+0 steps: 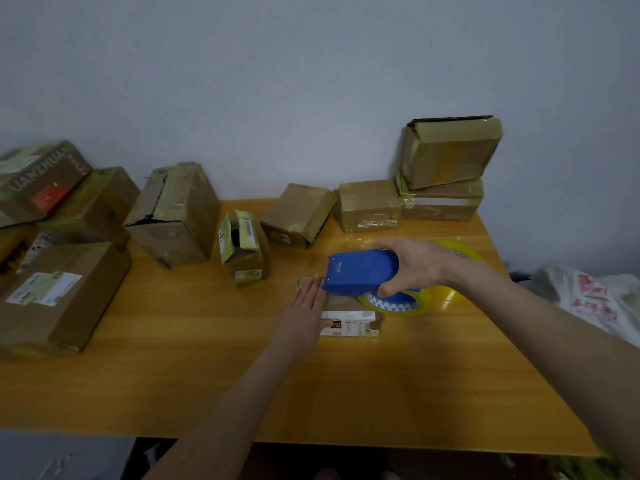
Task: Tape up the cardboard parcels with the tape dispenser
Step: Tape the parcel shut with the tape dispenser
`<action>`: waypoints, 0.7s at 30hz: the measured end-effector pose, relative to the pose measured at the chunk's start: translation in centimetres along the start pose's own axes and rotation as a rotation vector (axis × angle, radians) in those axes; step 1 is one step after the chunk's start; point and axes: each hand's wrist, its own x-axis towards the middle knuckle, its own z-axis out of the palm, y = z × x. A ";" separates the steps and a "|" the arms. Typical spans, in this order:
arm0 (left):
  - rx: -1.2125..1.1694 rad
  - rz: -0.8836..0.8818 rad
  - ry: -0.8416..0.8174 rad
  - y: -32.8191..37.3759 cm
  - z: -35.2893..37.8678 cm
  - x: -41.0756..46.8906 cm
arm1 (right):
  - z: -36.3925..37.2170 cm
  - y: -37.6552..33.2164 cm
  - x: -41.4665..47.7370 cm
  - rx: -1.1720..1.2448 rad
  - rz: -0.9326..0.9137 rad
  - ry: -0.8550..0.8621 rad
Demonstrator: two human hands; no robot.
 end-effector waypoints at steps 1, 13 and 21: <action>0.006 -0.001 -0.004 -0.1 0.0 0.0 | 0.1 0.1 -0.1 0.013 -0.003 -0.002; 0.066 0.001 -0.043 -0.3 -0.2 0.0 | 0.2 8.7 -3.6 0.196 0.173 -0.082; -0.105 -0.059 -0.093 0.4 -0.6 -0.3 | 4.4 9.8 -2.2 0.106 0.240 -0.161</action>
